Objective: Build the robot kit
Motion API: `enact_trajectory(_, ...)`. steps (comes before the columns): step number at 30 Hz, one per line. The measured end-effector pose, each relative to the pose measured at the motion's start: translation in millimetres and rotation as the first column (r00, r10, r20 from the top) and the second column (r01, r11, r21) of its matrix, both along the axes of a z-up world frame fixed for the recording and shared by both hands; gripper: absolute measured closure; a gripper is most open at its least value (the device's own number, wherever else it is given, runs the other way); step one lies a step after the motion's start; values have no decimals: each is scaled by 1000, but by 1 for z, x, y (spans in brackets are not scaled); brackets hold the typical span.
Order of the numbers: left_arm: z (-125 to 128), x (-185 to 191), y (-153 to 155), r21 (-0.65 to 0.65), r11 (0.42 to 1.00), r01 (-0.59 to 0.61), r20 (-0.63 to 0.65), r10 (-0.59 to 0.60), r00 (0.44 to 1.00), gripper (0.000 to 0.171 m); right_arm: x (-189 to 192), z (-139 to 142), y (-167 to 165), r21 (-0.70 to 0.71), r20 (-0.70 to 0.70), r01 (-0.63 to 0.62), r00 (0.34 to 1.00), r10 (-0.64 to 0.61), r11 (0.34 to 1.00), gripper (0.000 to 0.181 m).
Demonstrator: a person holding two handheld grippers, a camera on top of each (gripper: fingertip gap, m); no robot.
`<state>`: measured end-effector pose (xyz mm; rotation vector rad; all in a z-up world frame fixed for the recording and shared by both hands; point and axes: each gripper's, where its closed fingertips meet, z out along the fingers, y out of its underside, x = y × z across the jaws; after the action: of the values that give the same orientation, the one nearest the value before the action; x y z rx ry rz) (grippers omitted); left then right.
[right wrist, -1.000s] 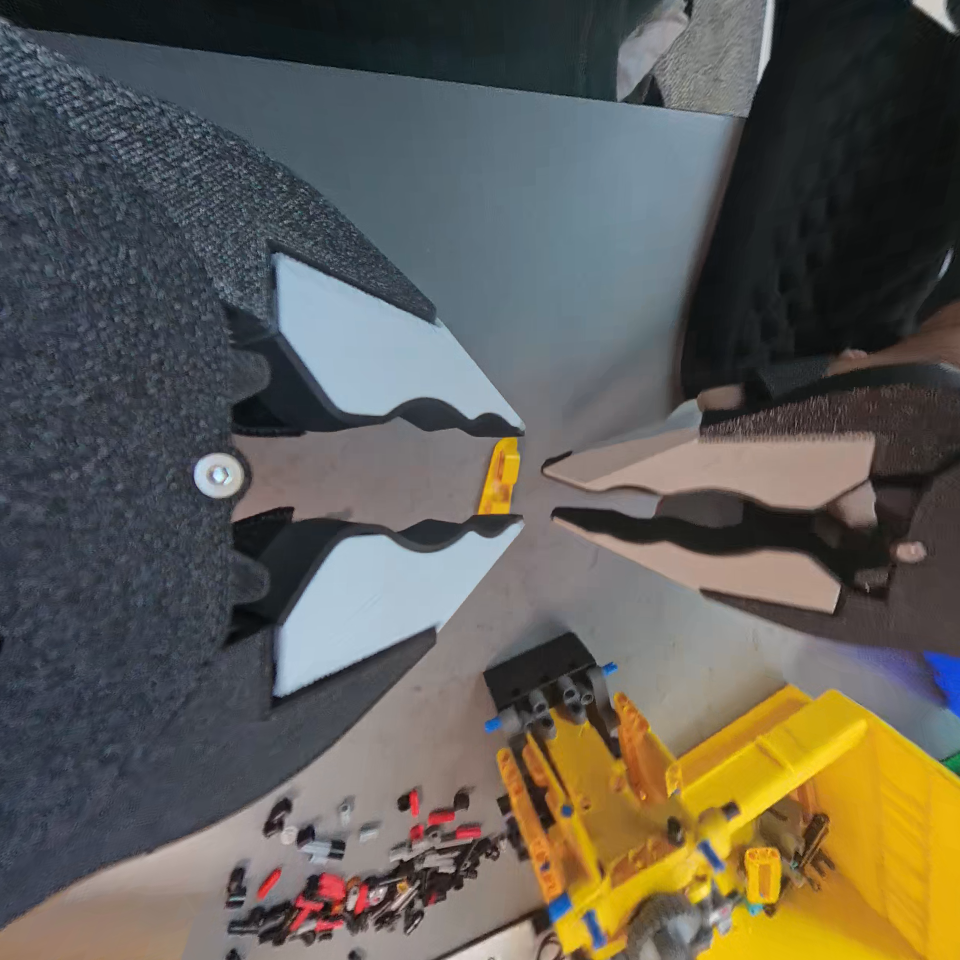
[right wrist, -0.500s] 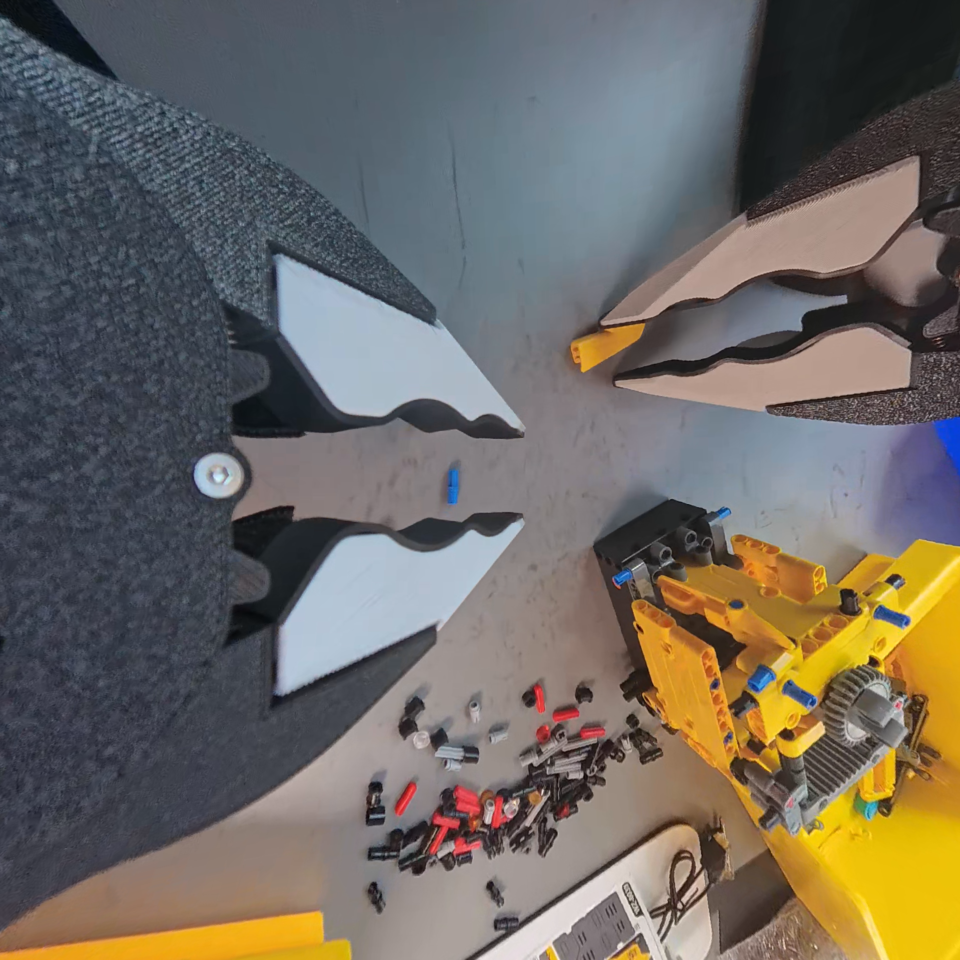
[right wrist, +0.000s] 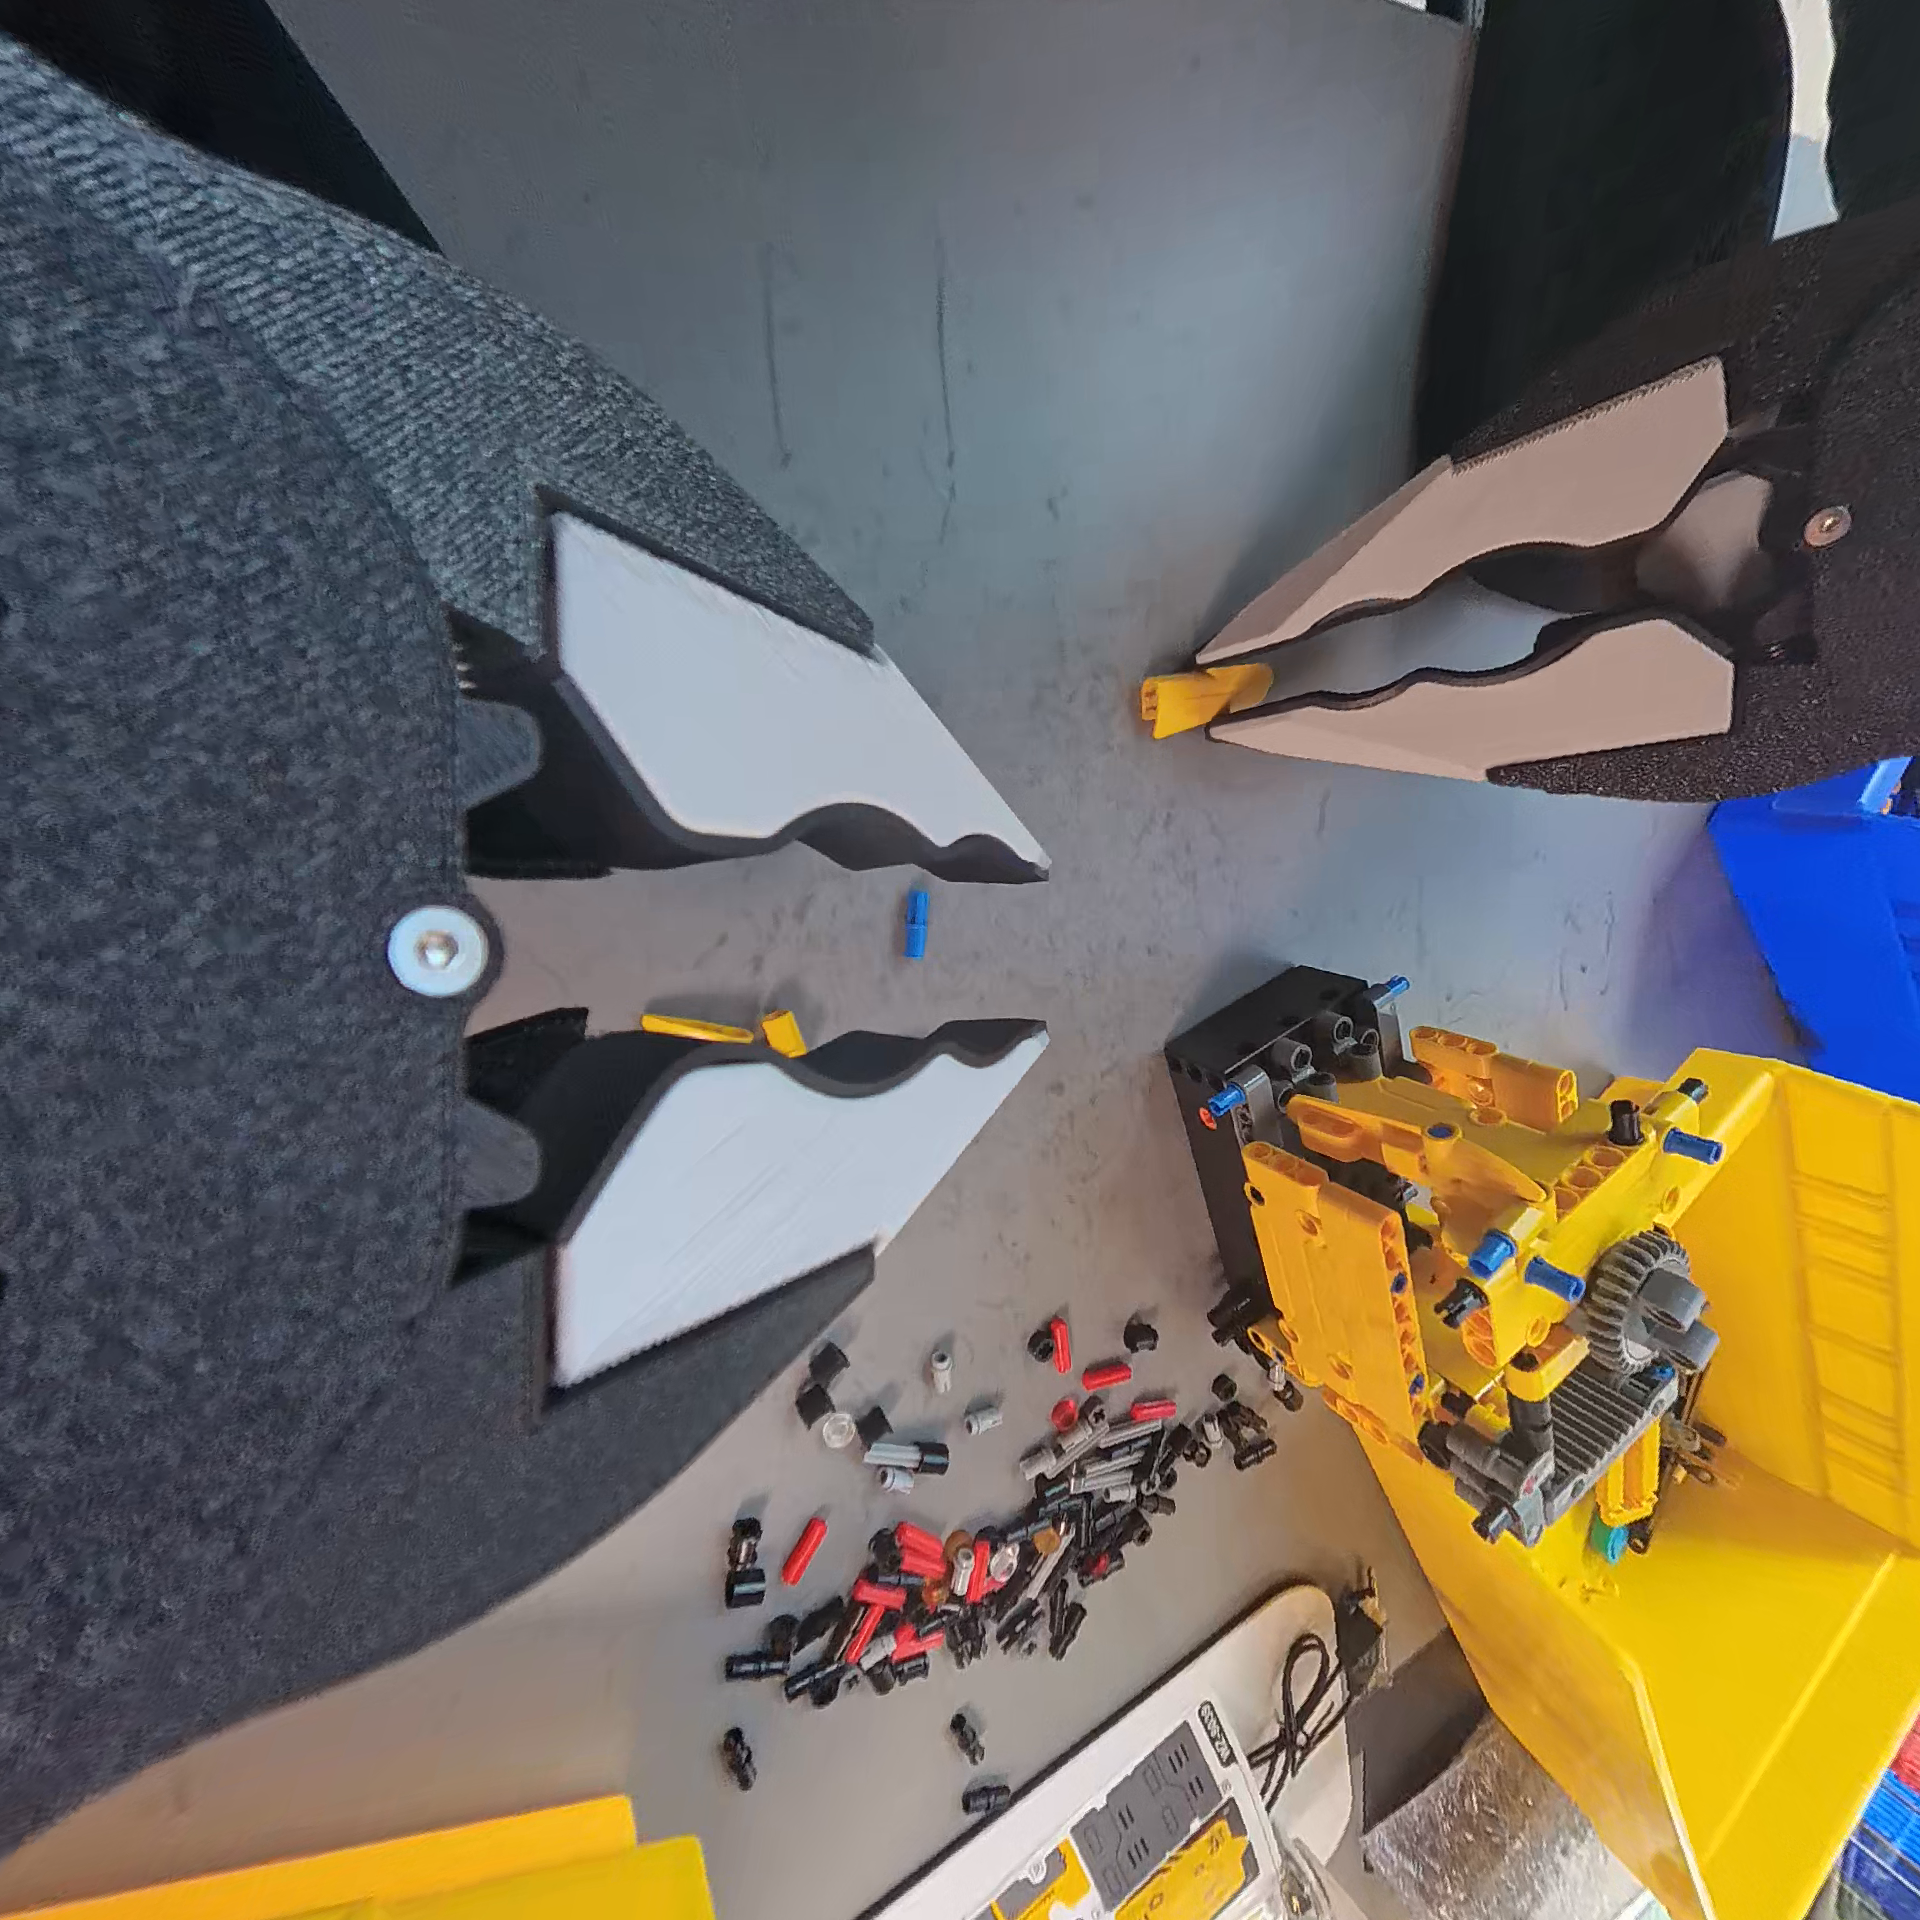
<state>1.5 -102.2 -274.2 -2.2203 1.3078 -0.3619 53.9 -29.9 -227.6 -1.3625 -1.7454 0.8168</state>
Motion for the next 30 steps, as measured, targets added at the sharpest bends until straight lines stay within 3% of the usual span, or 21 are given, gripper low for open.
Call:
enact_trajectory(4, 1, -1, 6, -56, 998, -21, 50, 23, 998, 160, 2, 0, 0, 1, -4, -2, 1000, 2, 1000, 156)
enact_trajectory(7, 7, 7, 4, -145, 989, -8, 183, 35, 982, 160, 3, 1, -3, 4, -11, -23, 1000, 23, 1000, 156)
enact_trajectory(12, 23, 18, 9, -238, 971, 18, 386, 78, 919, 160, 6, 1, -26, 55, -24, -163, 986, 164, 985, 156)
enact_trajectory(19, 3, 8, 14, -178, 984, 25, 198, 11, 980, 159, 18, -17, -33, 34, 83, -259, 963, 255, 965, 157)
enact_trajectory(24, 2, 5, 14, -146, 989, 38, 149, -16, 989, 156, 27, -31, -35, 4, 189, -314, 933, 307, 950, 158)
enact_trajectory(26, 6, 4, 17, -126, 992, 21, 155, -1, 988, 150, 29, -36, -33, -9, 224, -325, 921, 319, 946, 159)
enact_trajectory(30, 28, 25, 15, -104, 994, 15, 296, 16, 955, 152, 26, -38, -32, -33, 257, -348, 903, 345, 937, 160)
